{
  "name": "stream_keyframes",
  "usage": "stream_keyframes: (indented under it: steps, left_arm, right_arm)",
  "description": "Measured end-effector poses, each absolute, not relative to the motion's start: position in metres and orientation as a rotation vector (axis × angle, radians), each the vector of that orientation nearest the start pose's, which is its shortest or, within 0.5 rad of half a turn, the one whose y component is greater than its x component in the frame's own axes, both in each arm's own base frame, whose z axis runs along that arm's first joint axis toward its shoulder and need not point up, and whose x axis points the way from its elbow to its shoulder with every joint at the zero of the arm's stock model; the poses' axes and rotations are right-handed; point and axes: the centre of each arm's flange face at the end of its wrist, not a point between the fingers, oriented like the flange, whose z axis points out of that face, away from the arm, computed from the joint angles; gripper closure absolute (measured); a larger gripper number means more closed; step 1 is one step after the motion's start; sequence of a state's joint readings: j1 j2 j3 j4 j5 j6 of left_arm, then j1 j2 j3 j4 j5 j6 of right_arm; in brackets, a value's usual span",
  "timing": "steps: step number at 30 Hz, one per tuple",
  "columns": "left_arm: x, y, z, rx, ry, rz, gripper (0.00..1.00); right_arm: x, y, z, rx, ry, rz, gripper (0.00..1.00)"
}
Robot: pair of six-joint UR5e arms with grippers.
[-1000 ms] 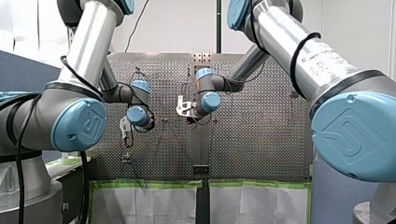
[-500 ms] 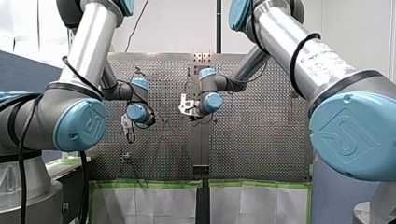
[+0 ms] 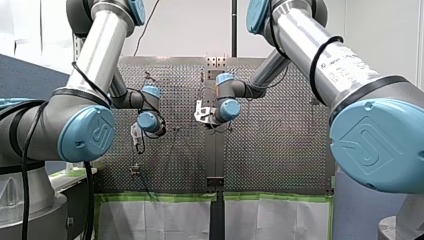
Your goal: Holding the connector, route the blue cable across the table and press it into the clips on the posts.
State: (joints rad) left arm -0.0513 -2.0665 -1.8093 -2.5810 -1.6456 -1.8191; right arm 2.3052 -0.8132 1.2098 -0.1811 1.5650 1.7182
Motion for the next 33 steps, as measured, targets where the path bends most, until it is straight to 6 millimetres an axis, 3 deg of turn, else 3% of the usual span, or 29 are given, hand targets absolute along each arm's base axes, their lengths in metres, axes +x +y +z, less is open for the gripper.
stream_keyframes:
  steps: [2, 3, 4, 12, 25, 33]
  left_arm:
    - [0.565, -0.155, 0.157, -0.226, 1.745, -0.135, 0.09]
    - [0.564, -0.155, 0.157, -0.224, 1.752, -0.125, 0.09]
    - [0.562, -0.155, 0.156, -0.221, 1.762, -0.114, 0.0]
    - [0.546, -0.158, 0.161, -0.205, 1.813, -0.041, 0.0]
    - [0.484, -0.182, 0.179, -0.154, 1.914, -0.039, 0.0]
    - [0.461, -0.198, 0.201, -0.124, 1.902, -0.075, 0.0]
  right_arm:
    - [0.588, -0.452, 0.201, -2.506, 1.335, -2.153, 1.0]
    - [0.588, -0.452, 0.201, -2.506, 1.335, -2.152, 1.0]
    - [0.588, -0.452, 0.201, -2.507, 1.335, -2.151, 1.0]
    - [0.588, -0.452, 0.2, -2.509, 1.335, -2.147, 1.0]
    - [0.59, -0.448, 0.2, -2.513, 1.327, -2.141, 1.0]
    - [0.591, -0.447, 0.2, -2.513, 1.326, -2.138, 1.0]
